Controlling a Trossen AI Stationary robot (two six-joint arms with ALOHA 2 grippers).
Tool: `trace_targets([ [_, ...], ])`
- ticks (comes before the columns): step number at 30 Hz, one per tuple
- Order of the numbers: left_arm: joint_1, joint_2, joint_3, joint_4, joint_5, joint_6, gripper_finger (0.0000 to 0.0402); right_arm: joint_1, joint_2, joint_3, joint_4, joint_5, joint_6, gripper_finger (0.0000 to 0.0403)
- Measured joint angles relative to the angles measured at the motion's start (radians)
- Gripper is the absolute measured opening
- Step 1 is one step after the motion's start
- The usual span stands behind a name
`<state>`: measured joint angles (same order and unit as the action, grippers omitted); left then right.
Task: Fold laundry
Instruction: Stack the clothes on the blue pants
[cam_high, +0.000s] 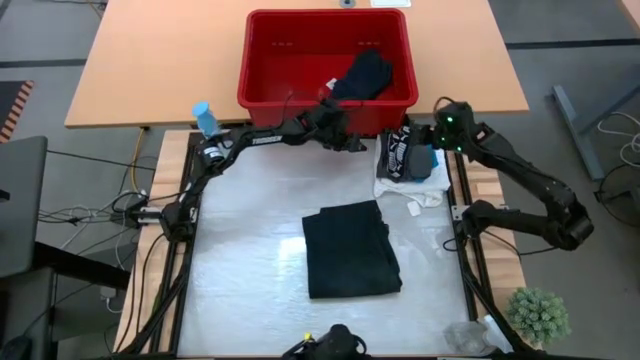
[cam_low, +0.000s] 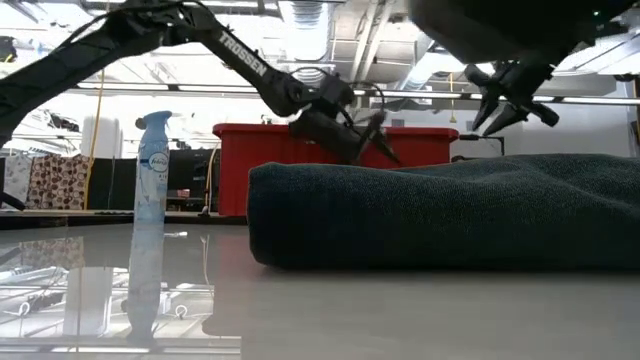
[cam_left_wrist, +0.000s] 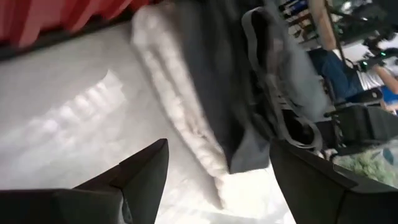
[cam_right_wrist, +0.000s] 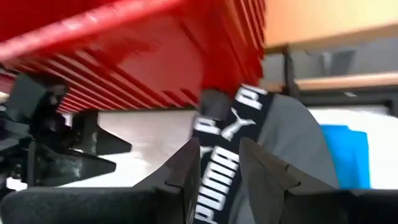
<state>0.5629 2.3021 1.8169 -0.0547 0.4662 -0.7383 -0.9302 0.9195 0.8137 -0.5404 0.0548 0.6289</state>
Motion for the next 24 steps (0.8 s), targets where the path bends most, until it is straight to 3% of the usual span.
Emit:
trace_targets([
  [5, -0.035, 0.068, 0.085, -0.019, -0.018, -0.065, 0.027, 0.001, 0.079, 0.043, -0.089, 0.003, -0.035, 0.0137],
  [14, -0.081, 0.15, 0.231, -0.065, -0.206, -0.134, 0.027, -0.005, 0.107, 0.077, -0.1, 0.06, -0.111, 0.0137],
  [24, -0.089, 0.304, 0.429, -0.136, -0.215, -0.278, 0.027, -0.019, 0.17, 0.092, -0.248, 0.072, -0.134, 0.0136],
])
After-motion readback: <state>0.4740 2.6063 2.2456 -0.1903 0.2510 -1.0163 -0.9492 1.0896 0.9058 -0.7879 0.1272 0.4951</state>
